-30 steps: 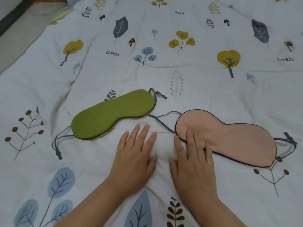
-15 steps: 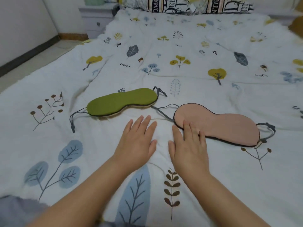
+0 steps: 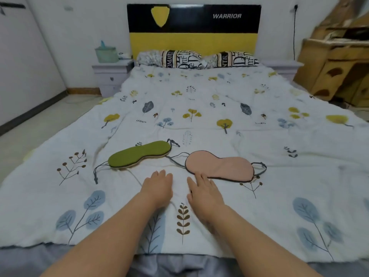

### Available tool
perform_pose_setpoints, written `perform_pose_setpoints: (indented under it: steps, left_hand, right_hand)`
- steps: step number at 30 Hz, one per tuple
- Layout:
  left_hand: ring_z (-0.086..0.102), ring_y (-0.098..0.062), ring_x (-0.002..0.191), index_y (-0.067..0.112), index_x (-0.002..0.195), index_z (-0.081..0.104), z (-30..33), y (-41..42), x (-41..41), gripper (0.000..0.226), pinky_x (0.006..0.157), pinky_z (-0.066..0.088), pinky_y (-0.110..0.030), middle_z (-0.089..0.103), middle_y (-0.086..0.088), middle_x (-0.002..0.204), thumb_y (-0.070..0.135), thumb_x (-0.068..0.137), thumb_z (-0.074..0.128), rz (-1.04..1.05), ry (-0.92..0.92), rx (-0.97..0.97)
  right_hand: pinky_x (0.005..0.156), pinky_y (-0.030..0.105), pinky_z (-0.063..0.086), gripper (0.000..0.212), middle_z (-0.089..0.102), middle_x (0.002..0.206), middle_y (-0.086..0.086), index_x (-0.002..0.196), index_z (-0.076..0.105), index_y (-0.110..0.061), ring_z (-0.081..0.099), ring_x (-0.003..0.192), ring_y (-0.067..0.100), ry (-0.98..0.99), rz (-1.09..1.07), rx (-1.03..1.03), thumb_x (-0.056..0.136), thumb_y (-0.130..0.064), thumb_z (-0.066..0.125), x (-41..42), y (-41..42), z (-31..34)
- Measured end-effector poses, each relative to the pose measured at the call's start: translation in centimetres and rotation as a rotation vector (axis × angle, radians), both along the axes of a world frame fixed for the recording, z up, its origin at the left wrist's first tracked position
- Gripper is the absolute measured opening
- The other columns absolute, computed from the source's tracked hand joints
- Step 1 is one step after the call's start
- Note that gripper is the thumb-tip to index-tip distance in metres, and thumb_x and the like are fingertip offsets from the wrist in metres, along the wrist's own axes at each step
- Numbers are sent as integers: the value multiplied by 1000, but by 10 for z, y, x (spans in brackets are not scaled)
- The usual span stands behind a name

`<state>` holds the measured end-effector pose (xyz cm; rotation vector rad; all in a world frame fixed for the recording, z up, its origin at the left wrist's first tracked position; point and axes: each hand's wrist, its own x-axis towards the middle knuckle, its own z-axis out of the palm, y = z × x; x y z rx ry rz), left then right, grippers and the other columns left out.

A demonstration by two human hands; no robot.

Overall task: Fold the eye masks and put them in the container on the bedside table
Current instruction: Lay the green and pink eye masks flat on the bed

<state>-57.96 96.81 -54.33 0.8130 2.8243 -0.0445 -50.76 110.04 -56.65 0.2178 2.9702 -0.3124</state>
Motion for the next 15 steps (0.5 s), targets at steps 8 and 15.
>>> perform_pose_setpoints:
  steps: [8,15]
  left_hand:
    - [56,-29,94,11,92,56,8,22,-2,24,67,37,-33,62,-11,104,19,88,33,-31,116,78]
    - [49,-26,111,15,116,55,9,60,-10,33,88,38,-36,58,-6,118,20,88,38,-42,201,262]
  right_hand:
    - [86,37,45,27,61,111,12,103,59,-7,53,106,31,95,-88,-126,91,-16,36,24,20,33]
    - [67,32,37,33,56,113,7,117,45,-16,53,85,29,404,-694,-363,85,-10,41,32,68,40]
